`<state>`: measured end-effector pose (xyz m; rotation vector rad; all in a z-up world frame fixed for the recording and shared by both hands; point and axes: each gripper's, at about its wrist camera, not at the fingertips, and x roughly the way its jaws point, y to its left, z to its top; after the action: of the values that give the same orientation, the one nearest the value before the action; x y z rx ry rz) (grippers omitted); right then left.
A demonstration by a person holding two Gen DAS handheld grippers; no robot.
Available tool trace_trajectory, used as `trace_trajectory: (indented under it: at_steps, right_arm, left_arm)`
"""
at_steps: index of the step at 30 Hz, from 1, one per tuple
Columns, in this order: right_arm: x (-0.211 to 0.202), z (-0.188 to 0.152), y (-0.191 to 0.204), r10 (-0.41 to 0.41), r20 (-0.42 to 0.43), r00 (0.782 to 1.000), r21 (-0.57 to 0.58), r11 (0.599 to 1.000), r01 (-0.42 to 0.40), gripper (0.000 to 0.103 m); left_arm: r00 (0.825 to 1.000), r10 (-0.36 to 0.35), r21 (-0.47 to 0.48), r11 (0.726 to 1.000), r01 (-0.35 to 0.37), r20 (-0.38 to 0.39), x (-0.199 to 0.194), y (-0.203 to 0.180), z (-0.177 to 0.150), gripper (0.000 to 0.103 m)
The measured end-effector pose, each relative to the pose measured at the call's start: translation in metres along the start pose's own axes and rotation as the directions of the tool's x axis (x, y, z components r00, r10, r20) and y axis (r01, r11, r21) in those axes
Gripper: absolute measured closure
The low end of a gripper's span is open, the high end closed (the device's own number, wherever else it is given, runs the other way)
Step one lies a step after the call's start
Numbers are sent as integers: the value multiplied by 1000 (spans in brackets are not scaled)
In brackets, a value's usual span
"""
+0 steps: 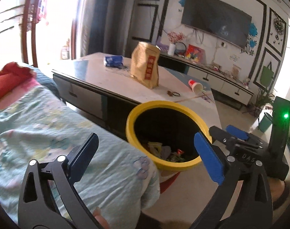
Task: Collect trash
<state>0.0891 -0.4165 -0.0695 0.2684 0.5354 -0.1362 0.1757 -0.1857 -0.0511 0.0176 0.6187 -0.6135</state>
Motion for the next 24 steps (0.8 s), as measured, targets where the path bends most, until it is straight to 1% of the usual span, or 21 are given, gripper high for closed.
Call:
trace_trajectory:
  at_steps: [1, 2, 5, 7, 10, 15, 17, 20, 24]
  right_arm:
    - [-3, -1, 3, -4, 17, 1000, -4, 1000, 4, 8]
    - [-9, -2, 7, -9, 46, 999, -1, 1000, 9, 6]
    - [-21, -4, 16, 3, 100, 995, -14, 1000, -1, 6]
    - [-30, -7, 25, 5, 134, 991, -29, 1000, -2, 6]
    - [-46, -12, 40, 45, 197, 979, -53, 998, -35, 6]
    - [-71, -14, 64, 97, 283, 954, -93, 993, -73, 6]
    - [-78, -15, 70, 109, 308, 945, -106, 991, -80, 6]
    - [-84, -14, 74, 120, 327, 938, -120, 989, -84, 6]
    - [-83, -13, 76, 113, 318, 941, -128, 989, -75, 6]
  left_arm:
    - [1000, 7, -3, 1000, -7, 16, -7, 2, -2, 11]
    - [999, 15, -3, 1000, -15, 30, -12, 3, -3, 11]
    - [995, 58, 0, 998, -58, 79, -33, 6, -8, 11]
    - [993, 67, -14, 998, -66, 95, -43, 10, -11, 11]
    - [984, 116, -27, 993, -114, 134, -61, 14, -17, 11]
    - [970, 160, -55, 987, -152, 184, -89, 22, -29, 11]
    - [964, 174, -64, 984, -164, 204, -97, 23, -32, 11]
    - [955, 199, -77, 979, -187, 219, -108, 26, -38, 11]
    - [947, 229, -83, 973, -216, 225, -115, 29, -44, 11]
